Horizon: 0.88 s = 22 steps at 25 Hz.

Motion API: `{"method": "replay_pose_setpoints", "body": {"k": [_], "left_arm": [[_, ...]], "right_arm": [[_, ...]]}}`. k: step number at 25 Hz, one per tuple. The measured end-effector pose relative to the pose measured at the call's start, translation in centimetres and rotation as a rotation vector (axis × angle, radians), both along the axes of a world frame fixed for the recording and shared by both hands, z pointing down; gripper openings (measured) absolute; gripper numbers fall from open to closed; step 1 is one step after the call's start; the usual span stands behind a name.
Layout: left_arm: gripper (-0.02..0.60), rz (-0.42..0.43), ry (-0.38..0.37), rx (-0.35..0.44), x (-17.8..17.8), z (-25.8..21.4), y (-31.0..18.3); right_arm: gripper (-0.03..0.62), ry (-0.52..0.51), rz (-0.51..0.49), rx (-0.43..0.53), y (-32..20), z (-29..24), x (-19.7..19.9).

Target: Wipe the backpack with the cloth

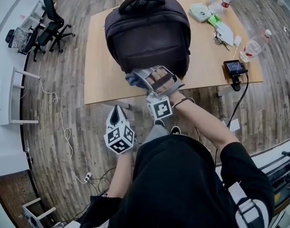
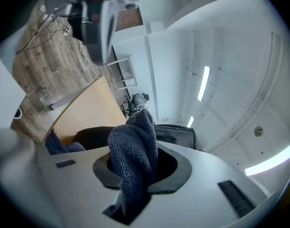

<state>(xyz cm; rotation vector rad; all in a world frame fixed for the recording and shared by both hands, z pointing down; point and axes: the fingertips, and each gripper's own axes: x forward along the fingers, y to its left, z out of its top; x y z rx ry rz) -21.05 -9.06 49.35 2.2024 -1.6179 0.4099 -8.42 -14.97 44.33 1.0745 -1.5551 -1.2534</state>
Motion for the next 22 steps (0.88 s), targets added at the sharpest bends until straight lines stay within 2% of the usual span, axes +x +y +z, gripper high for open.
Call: {"method": "replay_pose_setpoints", "body": {"k": [4, 7, 11, 15, 22], "left_arm": [[0.015, 0.01, 0.009, 0.011, 0.5, -0.3, -0.2], [0.015, 0.012, 0.014, 0.016, 0.6, -0.7, -0.2], [0.014, 0.013, 0.014, 0.024, 0.3, -1.2, -0.5], [0.015, 0.007, 0.015, 0.022, 0.1, -1.1, -0.6], [0.014, 0.04, 0.012, 0.004, 1.5, -0.4, -0.3]], "right_arm": [[0.086, -0.034, 0.03, 0.05, -2.3, -4.7, 0.5], [0.086, -0.042, 0.037, 0.055, -2.5, -5.6, 1.2], [0.086, -0.093, 0.079, 0.072, -1.6, -6.5, 4.5], [0.084, -0.118, 0.108, 0.073, -1.0, -6.2, 6.7], [0.078, -0.134, 0.051, 0.029, 0.1, -3.2, 5.4]]}}
